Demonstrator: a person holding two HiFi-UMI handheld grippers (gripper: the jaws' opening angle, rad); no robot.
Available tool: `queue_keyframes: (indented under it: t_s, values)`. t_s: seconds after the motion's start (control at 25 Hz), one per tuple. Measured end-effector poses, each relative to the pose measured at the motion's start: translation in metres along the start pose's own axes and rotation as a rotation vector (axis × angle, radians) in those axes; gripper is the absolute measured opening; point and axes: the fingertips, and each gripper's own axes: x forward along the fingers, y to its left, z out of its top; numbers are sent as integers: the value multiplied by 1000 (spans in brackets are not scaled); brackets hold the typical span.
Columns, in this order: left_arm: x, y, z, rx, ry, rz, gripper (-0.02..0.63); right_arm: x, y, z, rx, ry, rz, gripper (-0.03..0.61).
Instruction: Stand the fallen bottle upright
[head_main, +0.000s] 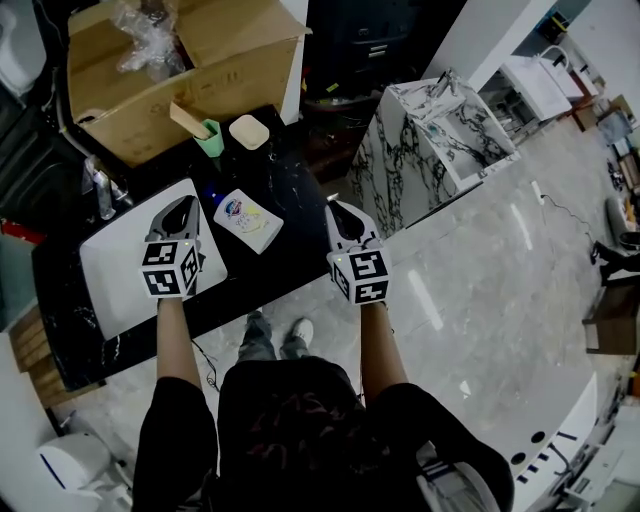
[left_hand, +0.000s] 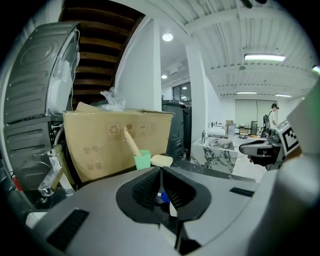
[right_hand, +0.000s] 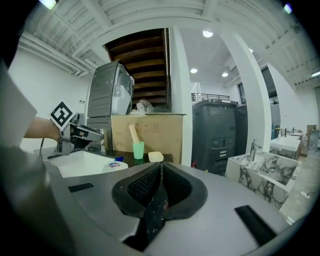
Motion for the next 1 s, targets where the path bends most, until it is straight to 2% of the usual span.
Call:
queue_keyframes:
  t_s: [0.12, 0.2, 0.24, 0.44, 0.52, 0.68, 0.8, 1.0]
  values:
    - [26, 10, -13, 9, 52, -23, 20, 7, -11, -9, 24, 17, -32, 15]
    - [42, 15, -22, -2, 76, -38, 103, 12, -15, -15, 14, 39, -51, 15]
    - [49, 17, -25, -11, 84, -47, 120, 14, -16, -18, 7, 51, -58, 15]
    - [83, 25, -47, -29, 149, -103, 146, 23, -17, -32, 12, 96, -83, 15]
    - [94, 31, -55, -60, 171, -126, 168, 27, -16, -34, 5, 118, -88, 15]
    - [110, 34, -71, -133, 211, -179, 170, 33, -19, -40, 23, 142, -111, 15]
    - [117, 33, -79, -122, 241, -200, 168, 37, -20, -46, 11, 165, -120, 15]
    - [124, 28, -79, -123, 256, -253, 114, 38, -24, -54, -5, 193, -135, 15]
